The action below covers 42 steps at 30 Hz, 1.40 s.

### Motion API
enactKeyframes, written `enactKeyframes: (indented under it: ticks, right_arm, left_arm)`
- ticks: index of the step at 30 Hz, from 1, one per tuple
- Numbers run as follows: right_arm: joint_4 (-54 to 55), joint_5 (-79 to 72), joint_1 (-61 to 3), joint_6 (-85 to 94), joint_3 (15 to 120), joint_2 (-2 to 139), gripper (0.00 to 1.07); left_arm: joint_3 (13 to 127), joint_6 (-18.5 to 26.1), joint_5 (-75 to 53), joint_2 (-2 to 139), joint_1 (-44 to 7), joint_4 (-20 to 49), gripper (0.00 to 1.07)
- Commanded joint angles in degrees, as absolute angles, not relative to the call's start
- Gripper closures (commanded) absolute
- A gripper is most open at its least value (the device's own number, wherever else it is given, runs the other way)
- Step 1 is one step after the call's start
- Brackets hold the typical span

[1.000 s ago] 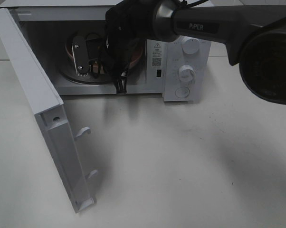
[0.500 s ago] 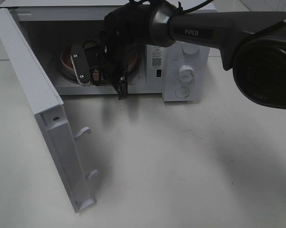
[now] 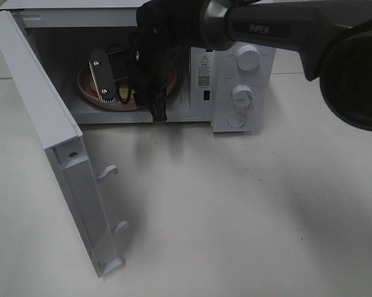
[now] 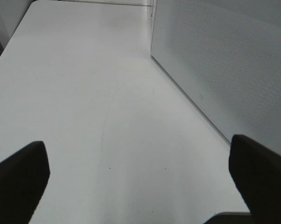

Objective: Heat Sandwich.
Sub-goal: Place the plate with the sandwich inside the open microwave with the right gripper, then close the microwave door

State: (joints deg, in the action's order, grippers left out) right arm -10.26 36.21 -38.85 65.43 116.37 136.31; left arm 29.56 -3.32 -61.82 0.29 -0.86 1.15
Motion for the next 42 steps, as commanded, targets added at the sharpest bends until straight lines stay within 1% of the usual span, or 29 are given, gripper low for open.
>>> enactKeyframes:
  ticks: [1, 2, 3, 6, 9, 18, 19, 21, 24, 30, 42]
  right_arm:
    - [-10.0, 35.7, -38.9, 63.8, 114.4, 134.7, 0.45]
    - [-10.0, 35.7, -38.9, 63.8, 114.4, 134.7, 0.45]
    - [-9.9, 35.5, -38.8, 63.1, 113.2, 134.0, 0.38]
    - [-9.8, 33.6, -38.8, 61.2, 109.7, 131.4, 0.26]
    - [-9.8, 32.4, -38.8, 61.0, 107.7, 129.9, 0.24]
    - [-9.9, 28.6, -38.8, 61.0, 97.2, 122.7, 0.25]
    - [-9.9, 27.8, -38.8, 60.8, 94.5, 120.9, 0.25]
    - [-9.9, 27.7, -38.8, 60.5, 93.5, 120.1, 0.25]
    - [-9.9, 26.6, -38.8, 59.3, 88.5, 116.4, 0.26]
    - [-9.9, 26.1, -38.8, 57.9, 82.7, 111.7, 0.27]
    - [-9.9, 26.4, -38.8, 48.6, 69.7, 98.7, 0.31]
  left_arm:
    - [29.5, -3.6, -61.6, 0.1, -0.6, 1.5, 0.09]
    - [29.5, -3.6, -61.6, 0.1, -0.6, 1.5, 0.09]
    - [29.5, -3.6, -61.6, 0.1, -0.6, 1.5, 0.09]
    - [29.5, -3.6, -61.6, 0.1, -0.6, 1.5, 0.09]
    - [29.5, -3.6, -61.6, 0.1, -0.6, 1.5, 0.09]
    - [29.5, -3.6, -61.6, 0.1, -0.6, 1.5, 0.09]
    - [29.5, -3.6, -61.6, 0.1, -0.6, 1.5, 0.09]
    - [29.5, -3.6, -61.6, 0.1, -0.6, 1.5, 0.09]
    - [29.5, -3.6, -61.6, 0.1, -0.6, 1.5, 0.09]
    - [29.5, -3.6, -61.6, 0.1, -0.6, 1.5, 0.09]
    - [29.5, -3.6, -61.6, 0.1, -0.6, 1.5, 0.09]
